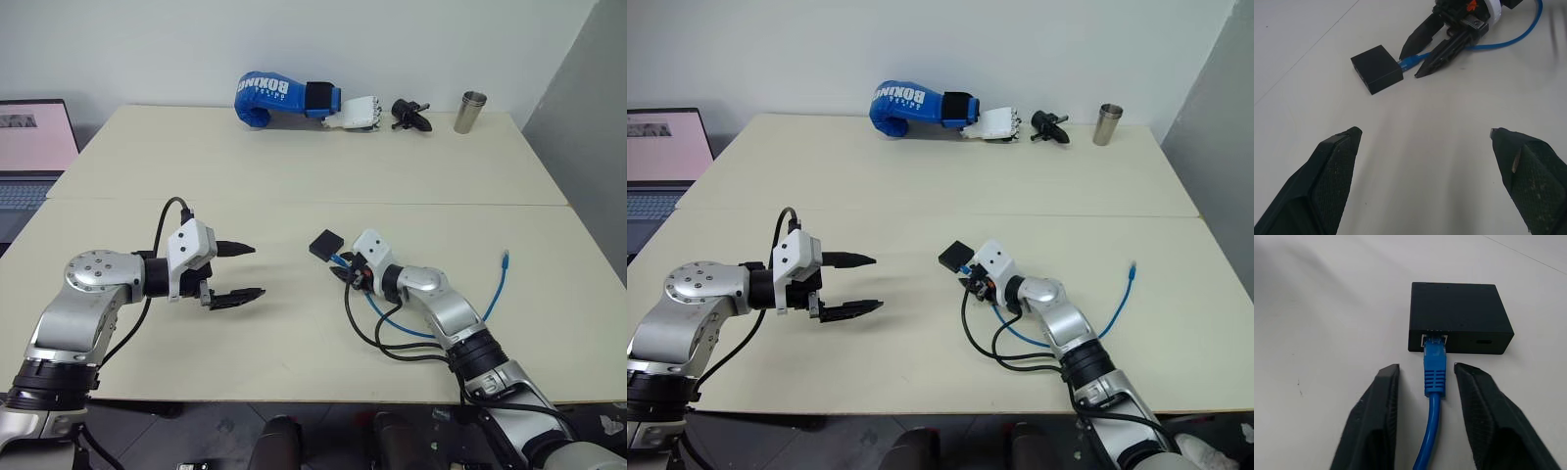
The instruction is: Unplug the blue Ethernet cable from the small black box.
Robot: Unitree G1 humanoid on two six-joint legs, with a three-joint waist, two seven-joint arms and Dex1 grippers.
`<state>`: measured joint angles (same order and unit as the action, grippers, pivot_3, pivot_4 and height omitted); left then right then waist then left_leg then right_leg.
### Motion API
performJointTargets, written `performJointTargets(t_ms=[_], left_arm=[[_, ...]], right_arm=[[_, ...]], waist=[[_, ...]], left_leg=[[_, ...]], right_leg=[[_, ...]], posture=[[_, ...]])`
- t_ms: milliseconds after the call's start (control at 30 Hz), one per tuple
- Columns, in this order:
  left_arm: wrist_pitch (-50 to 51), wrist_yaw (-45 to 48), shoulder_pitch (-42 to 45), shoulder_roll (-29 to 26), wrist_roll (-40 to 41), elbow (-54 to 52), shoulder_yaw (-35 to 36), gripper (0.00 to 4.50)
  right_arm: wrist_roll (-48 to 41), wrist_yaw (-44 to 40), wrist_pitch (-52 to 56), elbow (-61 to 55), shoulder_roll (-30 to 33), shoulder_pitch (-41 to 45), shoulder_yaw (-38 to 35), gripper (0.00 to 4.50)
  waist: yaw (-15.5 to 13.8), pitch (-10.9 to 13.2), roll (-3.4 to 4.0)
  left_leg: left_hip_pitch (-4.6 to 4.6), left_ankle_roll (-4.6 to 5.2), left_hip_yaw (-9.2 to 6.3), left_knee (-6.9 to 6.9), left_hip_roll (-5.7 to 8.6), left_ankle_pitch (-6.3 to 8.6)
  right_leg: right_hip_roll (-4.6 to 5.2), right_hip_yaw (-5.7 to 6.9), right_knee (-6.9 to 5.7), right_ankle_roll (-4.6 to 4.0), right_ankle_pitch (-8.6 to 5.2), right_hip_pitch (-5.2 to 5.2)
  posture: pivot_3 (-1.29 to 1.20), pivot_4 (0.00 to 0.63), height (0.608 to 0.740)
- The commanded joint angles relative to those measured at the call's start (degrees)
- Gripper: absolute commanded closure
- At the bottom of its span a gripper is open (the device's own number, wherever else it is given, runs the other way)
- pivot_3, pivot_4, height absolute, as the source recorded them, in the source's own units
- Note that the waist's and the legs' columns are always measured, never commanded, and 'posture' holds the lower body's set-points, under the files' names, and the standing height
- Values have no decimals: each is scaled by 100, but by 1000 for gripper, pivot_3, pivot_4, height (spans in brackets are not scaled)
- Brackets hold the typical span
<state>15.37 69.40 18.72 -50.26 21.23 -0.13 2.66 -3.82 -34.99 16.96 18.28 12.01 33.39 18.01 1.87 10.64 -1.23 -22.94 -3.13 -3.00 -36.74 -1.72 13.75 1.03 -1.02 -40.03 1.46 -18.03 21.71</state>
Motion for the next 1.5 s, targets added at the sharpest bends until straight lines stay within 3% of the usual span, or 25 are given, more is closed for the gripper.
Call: performJointTargets(t_ms=[33, 133, 267, 467, 600, 800, 1167, 1267, 1500], left_arm=[[-18, 14, 52, 20, 49, -120, 61, 0], [106, 2, 60, 34, 106, -110, 80, 0], [786, -132, 157, 45, 292, -2, 126, 0], [2747, -393, 592, 464, 1643, 449, 758, 0], [3599, -715, 664, 732, 2263, 328, 1024, 0], [4661, -1266, 875, 1109, 3118, -76, 1249, 0], [4876, -1603, 1059, 1370, 3399, -79, 1177, 0], [4899, -1574, 1136, 1425, 3397, 7, 1117, 421], [5109, -1413, 1275, 1495, 3457, 156, 962, 1872]], right_arm=[[95, -39, -47, -216, -8, 54, -46, 3694], [154, -90, -72, -437, 33, 58, -7, 4310], [346, -200, -276, -981, 190, 74, 107, 4352], [1153, -517, -1954, -1720, 1054, 166, 416, 4356], [1079, -733, -2530, -1927, 1319, 121, 332, 4356], [755, -1091, -2496, -2281, 1414, 63, 195, 4357], [565, -1380, -2217, -2471, 1455, 79, 134, 4366], [576, -1396, -2197, -2490, 1442, 82, 140, 4366], [777, -1325, -2343, -2534, 1461, 105, 197, 4366]], waist=[[0, 0, 0], [0, 0, 0], [0, 1, 2], [0, 1, 1], [3, 1, 0], [-2, 1, -1], [-5, 2, -1], [-8, 2, -1], [-6, 2, -1]], left_leg=[[0, 0, 0, 0, 0, 0], [0, 0, 0, 0, 0, 0], [-1, 0, 0, 0, 0, 0], [-6, 0, -5, -7, 3, 0], [-6, 0, -4, -11, 2, 0], [-6, -1, -11, -17, -1, -1], [1, -2, -11, -17, 1, -1], [1, -2, -11, -17, 3, -1], [1, -2, -9, -17, 3, -1]], right_leg=[[0, 0, 0, 0, 0, 0], [0, 0, 0, 0, 0, 0], [0, 0, 0, 0, 0, 1], [0, 7, 0, 1, -1, 2], [1, 5, 0, 1, 0, 0], [1, 7, -3, 1, 0, -4], [4, 5, -3, 0, 0, -11], [4, 5, -2, 0, 0, -11], [4, 4, -1, 0, 0, -11]], posture=[[0, 150, 740], [0, 150, 740], [0, 150, 740], [0, 150, 740], [0, 150, 740], [0, 150, 740], [0, 150, 740], [0, 150, 740], [0, 150, 740]])
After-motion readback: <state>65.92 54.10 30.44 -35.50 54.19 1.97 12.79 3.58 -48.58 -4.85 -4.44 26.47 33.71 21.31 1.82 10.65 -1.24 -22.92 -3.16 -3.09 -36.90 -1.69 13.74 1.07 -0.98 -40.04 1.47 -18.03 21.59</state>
